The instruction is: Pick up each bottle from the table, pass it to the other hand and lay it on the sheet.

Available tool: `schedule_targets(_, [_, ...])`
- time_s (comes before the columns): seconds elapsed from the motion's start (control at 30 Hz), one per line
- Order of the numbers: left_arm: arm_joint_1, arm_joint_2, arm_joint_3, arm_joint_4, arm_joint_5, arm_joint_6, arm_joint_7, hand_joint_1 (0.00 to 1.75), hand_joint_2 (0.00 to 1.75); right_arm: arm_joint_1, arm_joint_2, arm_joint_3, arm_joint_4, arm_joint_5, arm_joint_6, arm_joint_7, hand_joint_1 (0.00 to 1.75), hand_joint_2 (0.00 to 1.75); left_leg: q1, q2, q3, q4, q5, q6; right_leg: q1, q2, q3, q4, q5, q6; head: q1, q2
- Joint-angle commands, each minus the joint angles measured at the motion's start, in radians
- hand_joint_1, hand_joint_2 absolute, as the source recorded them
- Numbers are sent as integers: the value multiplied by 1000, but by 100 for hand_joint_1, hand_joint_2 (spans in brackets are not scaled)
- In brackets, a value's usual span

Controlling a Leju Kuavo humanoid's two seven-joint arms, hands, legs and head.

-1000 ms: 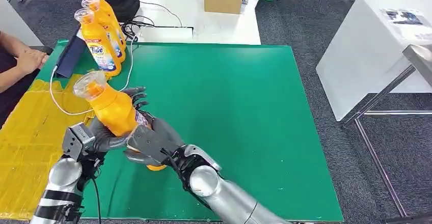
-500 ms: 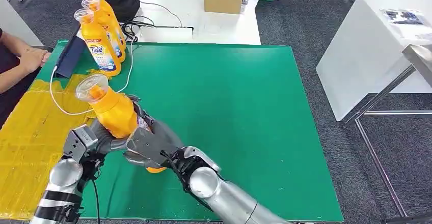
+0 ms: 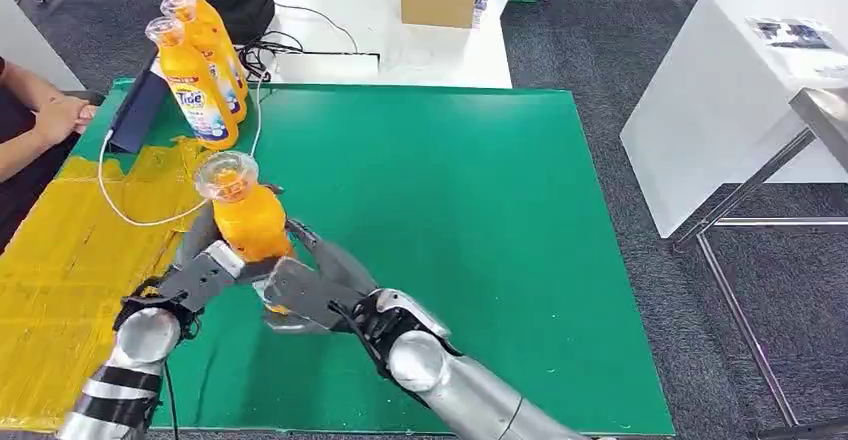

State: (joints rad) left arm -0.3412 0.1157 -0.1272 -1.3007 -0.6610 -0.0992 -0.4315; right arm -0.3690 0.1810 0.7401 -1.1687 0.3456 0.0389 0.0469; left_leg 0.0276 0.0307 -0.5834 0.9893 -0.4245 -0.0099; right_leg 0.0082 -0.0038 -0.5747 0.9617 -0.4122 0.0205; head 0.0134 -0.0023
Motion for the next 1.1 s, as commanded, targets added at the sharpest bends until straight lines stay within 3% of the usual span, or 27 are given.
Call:
schedule_targets(0.03, [-150, 170, 121, 454, -434, 339, 62, 175, 175, 87, -197, -108, -223, 9, 22, -8, 0, 175, -1, -2, 6, -3, 0, 2, -1, 0, 4, -1, -1, 1, 0, 0])
schedule_targets(0.13, [-144, 200, 108, 542, -583, 452, 109, 175, 175, 109, -217, -127, -233, 12, 31, -21, 0, 175, -1, -7, 6, -3, 0, 2, -1, -3, 5, -1, -3, 1, 0, 0])
schedule_targets(0.27, [-149, 218, 76, 581, -700, 475, 174, 175, 175, 117, -222, -128, -233, 13, 31, -24, 0, 175, -1, -2, 6, -1, -2, 3, -1, 1, 4, 1, -2, 2, 0, 0])
schedule_targets(0.43, [-226, 283, 43, 793, -864, 496, 284, 175, 175, 118, -247, -110, -260, 5, 38, -22, 0, 175, 0, -3, 3, -1, -1, 2, 0, 1, 2, 1, -1, 1, 0, 0])
schedule_targets(0.53, [-223, 320, 6, 867, -910, 517, 265, 175, 175, 107, -255, -109, -256, -9, 43, -28, 0, 175, 0, -2, 4, -1, -1, 1, 0, 2, 2, 2, -1, 1, 0, 0])
schedule_targets(0.7, [-119, 313, -38, 861, -910, 625, 223, 175, 175, 100, -258, -112, -242, -19, 48, -40, 0, 175, -2, 0, 8, -3, -2, 2, -2, 5, 5, 0, -2, 1, 0, 0])
schedule_targets(0.73, [-108, 312, -59, 853, -910, 639, 210, 175, 175, 98, -258, -111, -237, -20, 48, -43, 0, 175, -2, 0, 10, -4, -3, 3, -2, 5, 6, -1, -3, 2, 0, 0])
schedule_targets(0.77, [-73, 356, -222, 815, -910, 680, 217, 175, 175, 86, -261, -105, -225, -24, 57, -55, 0, 175, -3, 0, 12, -5, -3, 4, -3, 5, 8, -1, -3, 2, 0, 0])
schedule_targets(0.83, [-31, 363, -339, 835, -910, 691, 222, 175, 175, 60, -260, -102, -195, -33, 67, -70, 0, 175, -2, 2, 6, -3, -1, 2, -2, 6, 2, 1, -1, 1, 0, 0])
schedule_targets(0.87, [-19, 372, -443, 859, -907, 713, 249, 0, 175, 40, -258, -97, -175, -42, 78, -84, 0, 175, -3, 4, 9, -4, -2, 3, -3, 8, 5, 0, -1, 2, 0, 0])
schedule_targets(0.93, [21, 354, -471, 854, -910, 797, 284, 0, 175, 32, -252, -92, -166, -41, 78, -87, 0, 175, -3, 5, 8, -4, -2, 2, -3, 9, 4, 0, -1, 1, 0, 0])
schedule_targets(0.97, [56, 362, -471, 769, -910, 797, 307, 0, 175, 31, -250, -90, -165, -41, 78, -87, 0, 175, -4, 4, 9, -5, -2, 2, -4, 8, 5, 0, -1, 1, 0, 0])
schedule_targets(1.1, [51, 357, -490, 768, -910, 797, 323, 0, 175, 32, -249, -86, -166, -41, 77, -87, 0, 175, -5, -1, 10, -4, -1, 2, -5, 3, 7, 0, -2, 1, 0, 0])
